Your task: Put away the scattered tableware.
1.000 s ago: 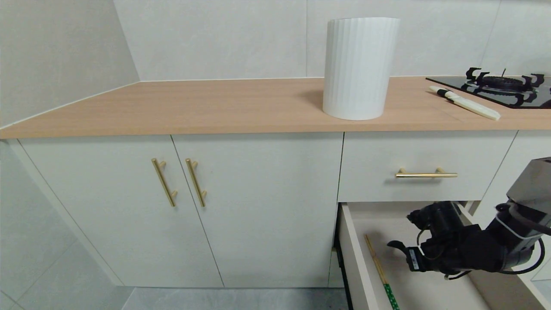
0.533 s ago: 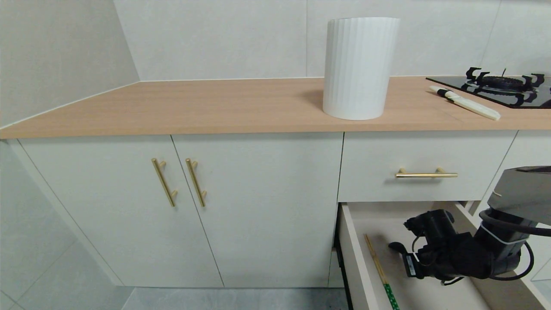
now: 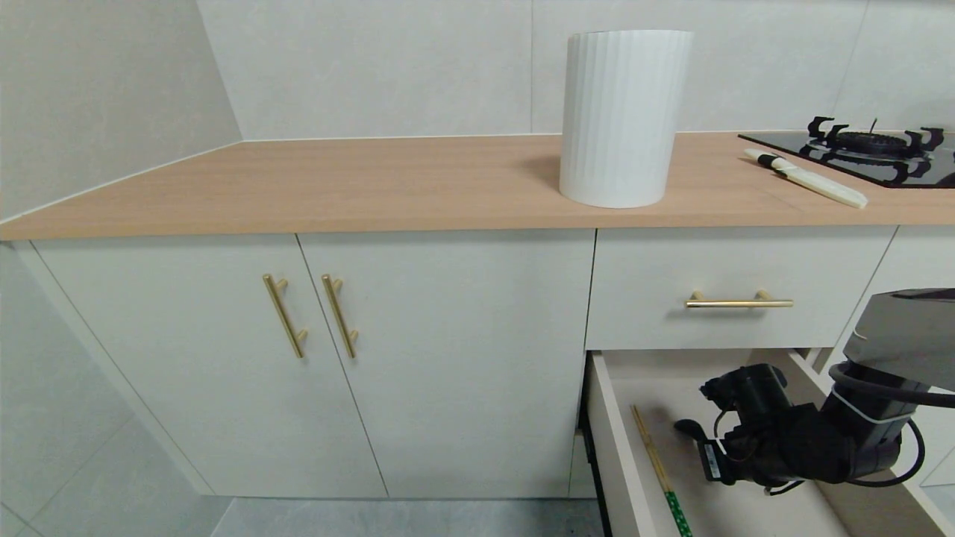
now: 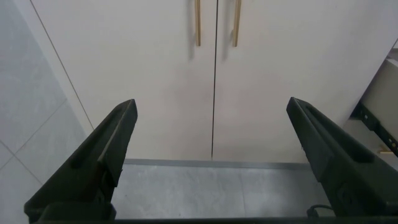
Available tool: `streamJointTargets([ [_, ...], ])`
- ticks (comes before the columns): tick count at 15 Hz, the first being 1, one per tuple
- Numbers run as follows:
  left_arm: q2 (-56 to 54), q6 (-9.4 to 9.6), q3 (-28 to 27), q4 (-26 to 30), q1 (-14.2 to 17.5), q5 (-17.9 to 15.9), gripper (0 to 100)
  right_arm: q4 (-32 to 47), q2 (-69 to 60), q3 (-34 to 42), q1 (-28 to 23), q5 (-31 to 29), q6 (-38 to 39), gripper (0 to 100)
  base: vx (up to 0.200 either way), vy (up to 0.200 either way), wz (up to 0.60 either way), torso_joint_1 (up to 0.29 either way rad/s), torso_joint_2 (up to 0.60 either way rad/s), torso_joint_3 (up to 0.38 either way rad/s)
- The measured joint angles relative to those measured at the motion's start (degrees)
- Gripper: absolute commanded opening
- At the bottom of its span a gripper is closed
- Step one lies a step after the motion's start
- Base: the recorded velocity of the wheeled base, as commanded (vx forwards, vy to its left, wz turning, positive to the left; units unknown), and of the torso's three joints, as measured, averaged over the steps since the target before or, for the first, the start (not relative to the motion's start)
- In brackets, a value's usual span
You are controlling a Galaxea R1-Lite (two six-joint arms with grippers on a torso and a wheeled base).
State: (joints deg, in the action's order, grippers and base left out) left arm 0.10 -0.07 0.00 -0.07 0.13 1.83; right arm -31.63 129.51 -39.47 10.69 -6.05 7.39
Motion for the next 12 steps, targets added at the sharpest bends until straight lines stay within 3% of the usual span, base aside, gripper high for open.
streamJointTargets([
  [3, 0.0, 0.00, 0.0, 0.0, 0.0, 0.0, 100, 0.0, 0.0, 0.0, 0.0, -0.4, 0.0, 0, 0.000, 0.000, 0.00, 0.000, 0.00, 0.000],
  [4, 0.0, 0.00, 0.0, 0.0, 0.0, 0.0, 100, 0.0, 0.0, 0.0, 0.0, -0.5, 0.0, 100, 0.000, 0.000, 0.00, 0.000, 0.00, 0.000],
  [12, 0.0, 0.00, 0.0, 0.0, 0.0, 0.0, 100, 0.2, -1.1, 0.2, 0.1, -0.5, 0.0, 100, 0.000, 0.000, 0.00, 0.000, 0.00, 0.000],
])
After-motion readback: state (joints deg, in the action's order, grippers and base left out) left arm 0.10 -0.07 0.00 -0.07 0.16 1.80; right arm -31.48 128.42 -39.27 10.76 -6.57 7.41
